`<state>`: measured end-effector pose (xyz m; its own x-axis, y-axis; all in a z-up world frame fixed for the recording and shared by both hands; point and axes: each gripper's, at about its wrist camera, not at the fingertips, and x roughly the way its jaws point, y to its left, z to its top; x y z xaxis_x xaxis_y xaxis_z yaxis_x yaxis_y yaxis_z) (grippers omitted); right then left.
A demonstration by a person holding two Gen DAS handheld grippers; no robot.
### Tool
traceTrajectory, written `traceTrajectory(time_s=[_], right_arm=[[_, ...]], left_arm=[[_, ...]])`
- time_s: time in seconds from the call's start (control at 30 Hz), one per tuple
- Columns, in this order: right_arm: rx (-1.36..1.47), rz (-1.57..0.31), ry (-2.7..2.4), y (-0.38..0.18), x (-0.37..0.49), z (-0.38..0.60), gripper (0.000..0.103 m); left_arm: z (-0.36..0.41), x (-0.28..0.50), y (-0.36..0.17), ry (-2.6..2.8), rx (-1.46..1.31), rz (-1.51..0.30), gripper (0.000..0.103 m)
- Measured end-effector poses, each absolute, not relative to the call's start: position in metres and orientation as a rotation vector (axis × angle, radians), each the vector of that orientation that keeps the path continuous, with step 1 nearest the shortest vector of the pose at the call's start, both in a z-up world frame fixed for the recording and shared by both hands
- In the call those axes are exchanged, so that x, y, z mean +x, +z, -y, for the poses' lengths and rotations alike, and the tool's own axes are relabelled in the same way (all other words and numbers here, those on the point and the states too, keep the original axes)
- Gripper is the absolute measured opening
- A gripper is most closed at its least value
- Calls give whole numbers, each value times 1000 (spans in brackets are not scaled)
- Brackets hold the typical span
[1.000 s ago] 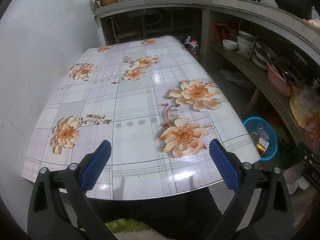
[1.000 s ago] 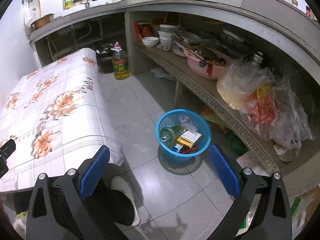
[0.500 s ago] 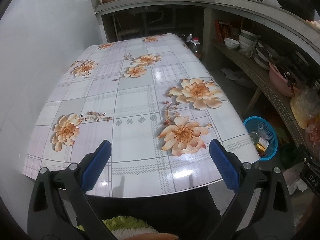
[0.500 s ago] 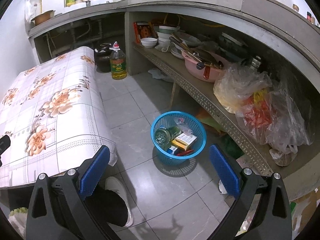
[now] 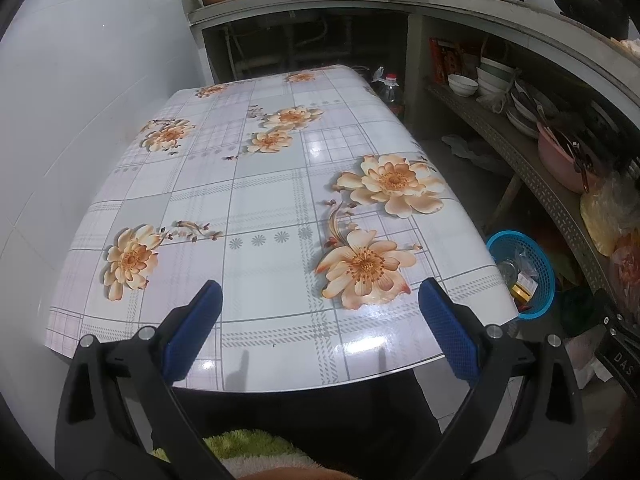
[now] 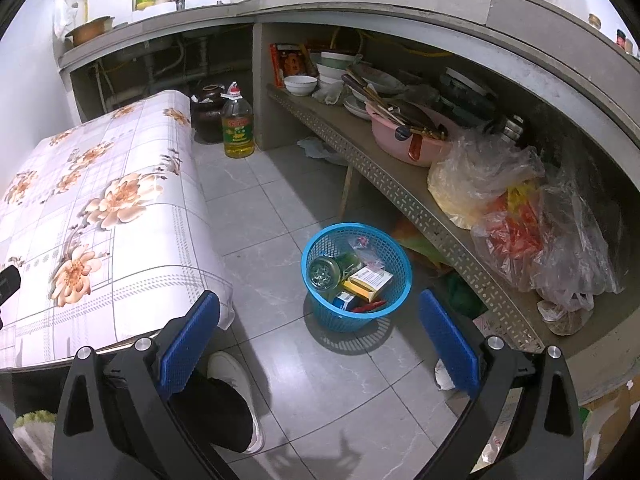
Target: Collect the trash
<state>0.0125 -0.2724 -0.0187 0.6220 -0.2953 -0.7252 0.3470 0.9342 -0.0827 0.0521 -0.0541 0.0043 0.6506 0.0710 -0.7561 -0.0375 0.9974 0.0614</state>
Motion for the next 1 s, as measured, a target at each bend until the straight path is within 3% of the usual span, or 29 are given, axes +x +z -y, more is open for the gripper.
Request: traceTrajectory(time_s=[1.0], right_arm=[[64,-817,-364,-18,12,273,97]], left_arm=[[55,52,1,50,41,-877,94]])
